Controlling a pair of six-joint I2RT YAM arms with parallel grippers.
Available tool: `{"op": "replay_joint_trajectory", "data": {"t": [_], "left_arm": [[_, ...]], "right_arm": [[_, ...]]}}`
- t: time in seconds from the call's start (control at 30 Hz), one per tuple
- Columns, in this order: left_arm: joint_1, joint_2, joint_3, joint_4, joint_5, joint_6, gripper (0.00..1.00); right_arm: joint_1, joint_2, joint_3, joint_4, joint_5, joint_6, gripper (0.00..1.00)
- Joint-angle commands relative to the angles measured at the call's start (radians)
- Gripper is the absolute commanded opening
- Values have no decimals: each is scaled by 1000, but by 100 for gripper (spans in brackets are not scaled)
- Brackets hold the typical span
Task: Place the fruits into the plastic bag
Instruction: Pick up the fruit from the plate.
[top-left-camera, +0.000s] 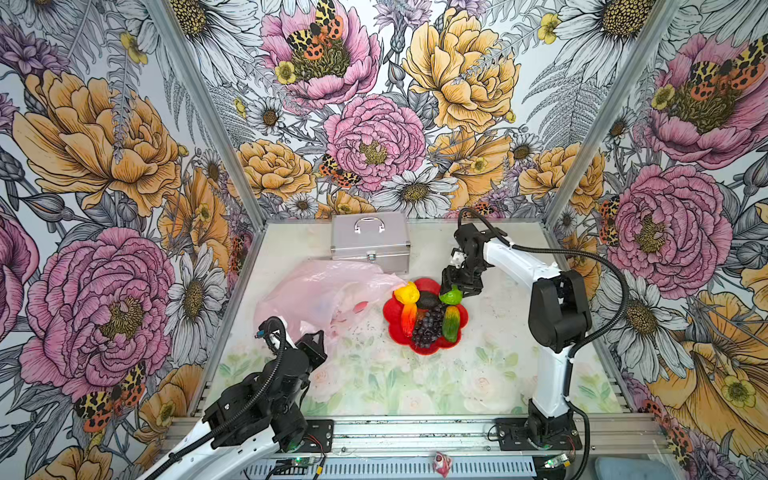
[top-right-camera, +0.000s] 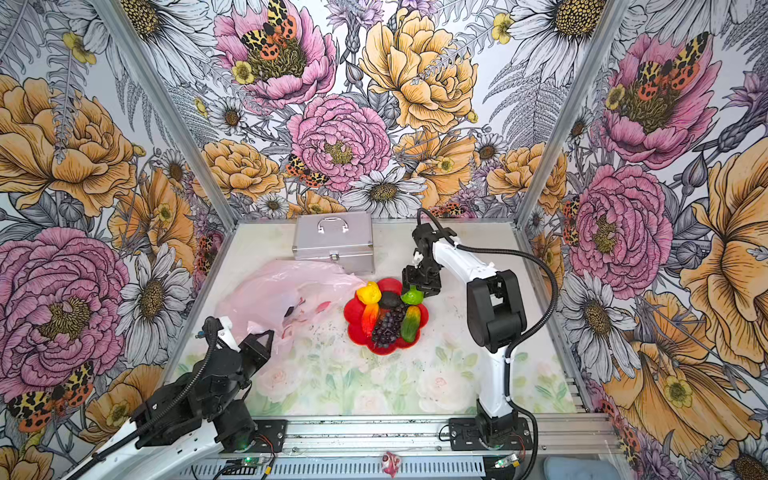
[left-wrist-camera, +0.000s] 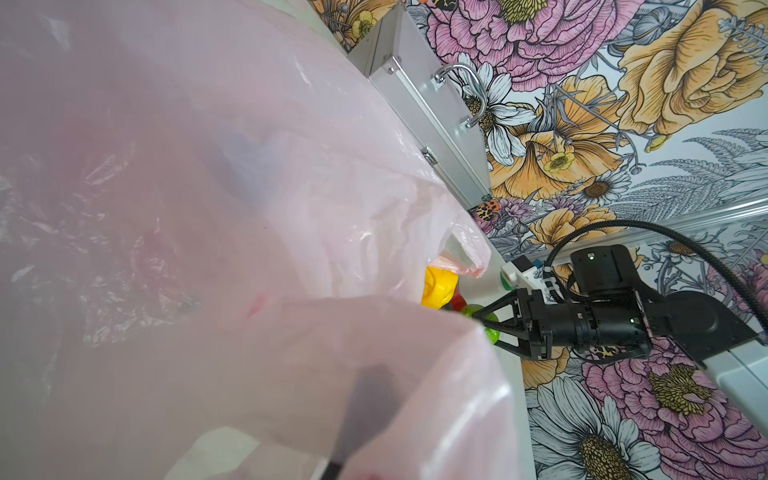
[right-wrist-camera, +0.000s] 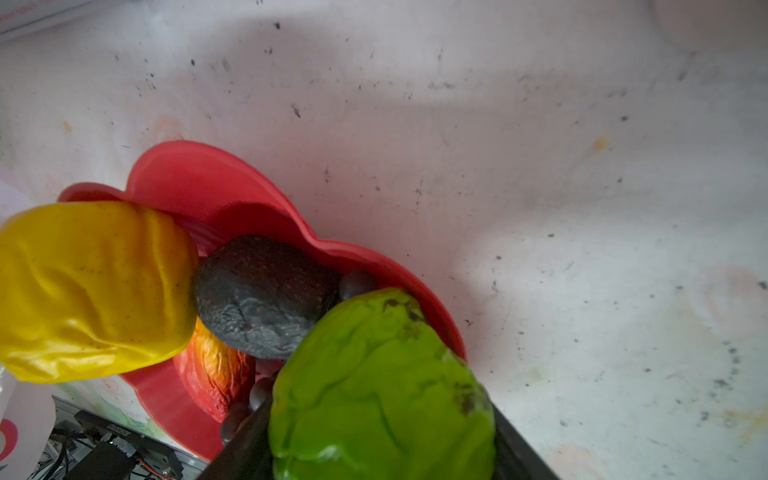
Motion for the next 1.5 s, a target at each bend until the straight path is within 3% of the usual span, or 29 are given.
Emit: {"op": "replay_joint_trajectory", "data": {"t": [0.0, 0.97, 1.47], "left_arm": [[9, 4, -9, 17, -18, -15, 0], [6, 27, 3, 44, 6, -5, 0], [-18, 69, -4, 88, 18, -10, 0]], "right_arm": [[3, -5, -3, 20, -17, 7, 63], [2, -151, -6, 20, -108, 72, 60], [15, -320, -96, 73, -264, 209, 60]]}}
